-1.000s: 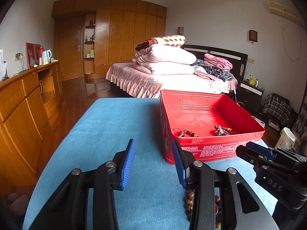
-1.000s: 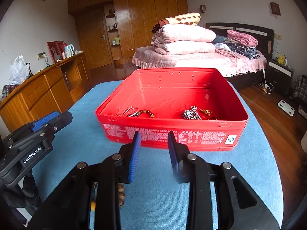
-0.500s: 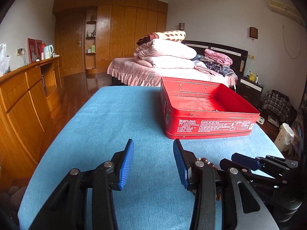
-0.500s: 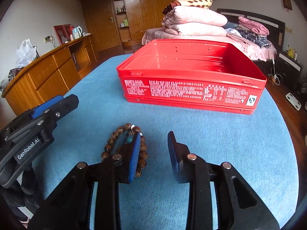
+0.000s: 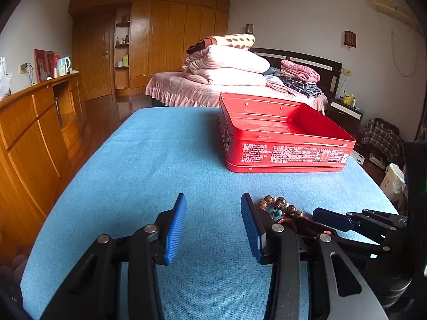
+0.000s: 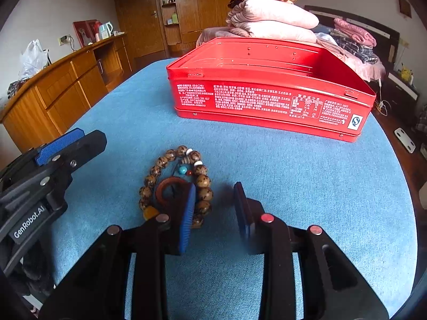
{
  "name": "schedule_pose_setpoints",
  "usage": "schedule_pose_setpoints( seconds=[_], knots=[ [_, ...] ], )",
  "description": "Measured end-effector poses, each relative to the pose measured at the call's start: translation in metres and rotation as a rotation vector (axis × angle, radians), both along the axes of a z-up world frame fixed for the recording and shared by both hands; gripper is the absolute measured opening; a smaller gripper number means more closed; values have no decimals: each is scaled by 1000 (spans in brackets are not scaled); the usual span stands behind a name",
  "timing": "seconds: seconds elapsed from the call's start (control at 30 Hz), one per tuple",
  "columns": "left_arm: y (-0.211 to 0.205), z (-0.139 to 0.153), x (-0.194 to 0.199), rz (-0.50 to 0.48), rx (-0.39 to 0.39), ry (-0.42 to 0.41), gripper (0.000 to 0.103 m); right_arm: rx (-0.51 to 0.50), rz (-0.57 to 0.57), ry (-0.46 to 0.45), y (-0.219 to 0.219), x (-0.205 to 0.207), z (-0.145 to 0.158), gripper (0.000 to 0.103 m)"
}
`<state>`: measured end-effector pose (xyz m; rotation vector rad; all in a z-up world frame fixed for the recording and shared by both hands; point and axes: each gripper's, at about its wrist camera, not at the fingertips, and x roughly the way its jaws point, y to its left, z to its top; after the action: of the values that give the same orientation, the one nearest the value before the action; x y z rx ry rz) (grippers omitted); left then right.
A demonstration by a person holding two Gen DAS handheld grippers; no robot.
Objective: Organize jewelry
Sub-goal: 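Grasp the brown bead strand with the right tool and lift it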
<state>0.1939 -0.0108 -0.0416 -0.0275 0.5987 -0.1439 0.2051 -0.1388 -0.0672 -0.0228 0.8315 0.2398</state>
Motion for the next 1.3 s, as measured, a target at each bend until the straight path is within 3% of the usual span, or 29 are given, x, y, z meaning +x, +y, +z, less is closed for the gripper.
schedule_pose_setpoints(
  seconds=[0.2, 0.33, 0.5, 0.73, 1.0, 1.3],
  knots=[
    [3, 0, 1, 7, -7, 8, 42, -45, 7, -2, 5, -1, -2, 26],
    [3, -1, 2, 10, -6, 16, 43, -66, 29, -10, 11, 1, -1, 15],
    [4, -3, 3, 11, 0, 25, 45, -82, 37, -23, 12, -1, -1, 10],
    [9, -3, 3, 25, -12, 25, 45, 11, 35, -30, 0, -1, 6, 10],
    [7, -3, 3, 25, -14, 25, 45, 156, 95, -122, -18, -15, 37, 10],
    [-8, -3, 2, -19, -18, 21, 45, 184, 42, -178, -51, -23, 56, 10]
  ],
)
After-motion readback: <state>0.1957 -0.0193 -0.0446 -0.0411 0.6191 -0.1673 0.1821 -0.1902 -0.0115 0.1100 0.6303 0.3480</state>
